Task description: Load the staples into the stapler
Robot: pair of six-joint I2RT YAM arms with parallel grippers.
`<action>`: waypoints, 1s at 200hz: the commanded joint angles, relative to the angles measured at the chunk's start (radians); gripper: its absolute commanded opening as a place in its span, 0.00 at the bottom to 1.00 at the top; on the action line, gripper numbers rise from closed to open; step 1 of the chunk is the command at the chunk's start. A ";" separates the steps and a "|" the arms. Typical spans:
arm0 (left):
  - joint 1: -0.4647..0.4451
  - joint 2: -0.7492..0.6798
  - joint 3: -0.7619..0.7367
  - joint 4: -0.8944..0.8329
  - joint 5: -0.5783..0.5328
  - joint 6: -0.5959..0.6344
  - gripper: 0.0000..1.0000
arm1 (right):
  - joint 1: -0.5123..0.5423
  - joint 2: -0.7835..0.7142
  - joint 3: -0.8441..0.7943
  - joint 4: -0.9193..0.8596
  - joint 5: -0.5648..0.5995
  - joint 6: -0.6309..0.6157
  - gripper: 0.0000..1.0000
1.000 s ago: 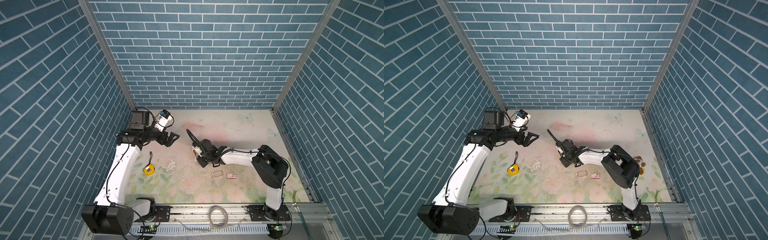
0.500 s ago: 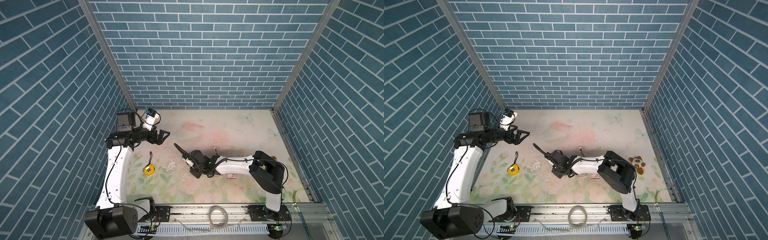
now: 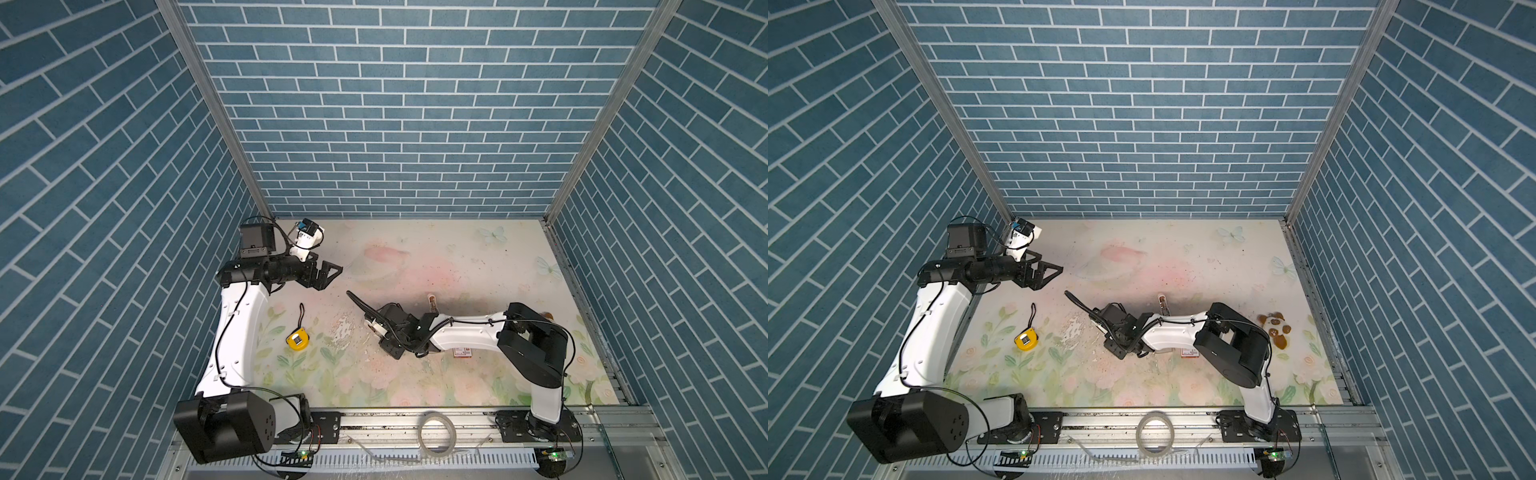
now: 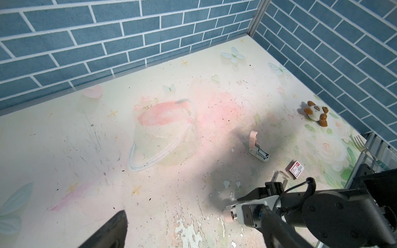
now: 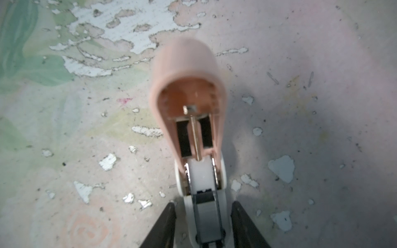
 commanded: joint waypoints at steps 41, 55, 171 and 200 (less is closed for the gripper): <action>-0.001 0.009 -0.016 -0.077 -0.007 0.152 0.96 | 0.004 -0.080 -0.043 -0.026 -0.001 -0.016 0.46; 0.000 0.021 -0.013 -0.108 -0.023 0.212 0.96 | 0.004 -0.105 -0.045 -0.036 -0.013 -0.012 0.46; -0.219 0.181 -0.021 -0.287 -0.290 0.666 0.82 | -0.101 -0.285 -0.199 0.061 -0.230 0.420 0.25; -0.275 0.233 -0.046 -0.241 -0.320 0.697 0.71 | -0.136 -0.259 -0.199 0.089 -0.290 0.554 0.21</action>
